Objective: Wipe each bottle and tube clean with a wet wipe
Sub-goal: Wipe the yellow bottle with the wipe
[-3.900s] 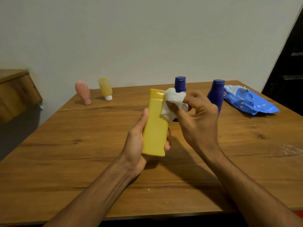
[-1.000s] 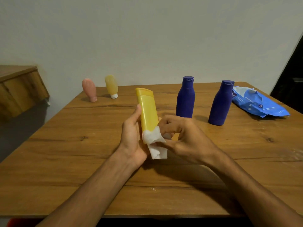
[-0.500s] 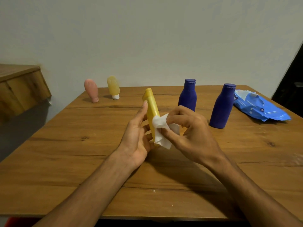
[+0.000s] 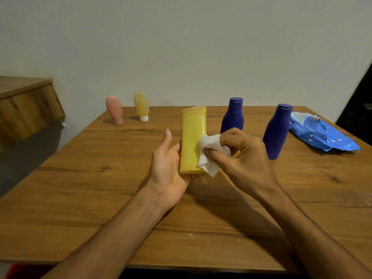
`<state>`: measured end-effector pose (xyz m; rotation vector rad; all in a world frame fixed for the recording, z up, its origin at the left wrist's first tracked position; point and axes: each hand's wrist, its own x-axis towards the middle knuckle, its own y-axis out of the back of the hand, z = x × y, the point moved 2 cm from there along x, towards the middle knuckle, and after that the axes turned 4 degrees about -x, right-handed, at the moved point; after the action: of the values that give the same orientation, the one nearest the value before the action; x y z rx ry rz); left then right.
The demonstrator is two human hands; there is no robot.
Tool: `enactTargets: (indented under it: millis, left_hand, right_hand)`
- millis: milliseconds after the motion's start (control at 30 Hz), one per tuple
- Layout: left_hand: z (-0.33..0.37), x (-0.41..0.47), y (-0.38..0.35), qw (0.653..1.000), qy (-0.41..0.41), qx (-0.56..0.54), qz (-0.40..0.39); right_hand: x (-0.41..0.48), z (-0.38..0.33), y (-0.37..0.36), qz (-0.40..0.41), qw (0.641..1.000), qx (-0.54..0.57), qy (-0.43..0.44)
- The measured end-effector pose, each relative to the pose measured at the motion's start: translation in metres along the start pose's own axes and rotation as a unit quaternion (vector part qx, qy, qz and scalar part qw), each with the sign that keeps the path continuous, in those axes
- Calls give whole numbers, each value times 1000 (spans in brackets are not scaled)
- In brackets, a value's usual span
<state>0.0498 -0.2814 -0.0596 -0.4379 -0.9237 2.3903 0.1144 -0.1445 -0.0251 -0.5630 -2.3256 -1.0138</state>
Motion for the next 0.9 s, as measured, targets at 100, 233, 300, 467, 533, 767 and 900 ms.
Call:
enactTargets:
  millis: [100,233,300,467,533,767,900]
  left_hand:
    - [-1,1,-1,1000,-14,-8,-5]
    - [0,-1,-4,999,-22,-11,-23]
    - [0,-1,-4,999,-22,-9,-29]
    - [0,2,-2,999,-7,-3,-32]
    - [0,2,-1,1000,2,-4,-26]
    - [0,-1,-4,1000,21,-7,12]
    - [1,-2,-5,999,21,-27,29]
  right_hand:
    - [0,2,-2,-1,1000,-17,4]
    - [1,4,-3,-3,999,-38,6]
    - [1,5,-2,-5,999,-46,3]
    - [1,5,-3,-4,1000,-29,-4]
    - [1,5,-2,-6,1000,-23,-5]
    - [-1,1,-7,-66,997,-32,11]
    - [-1,1,-6,-57,998,-37,6]
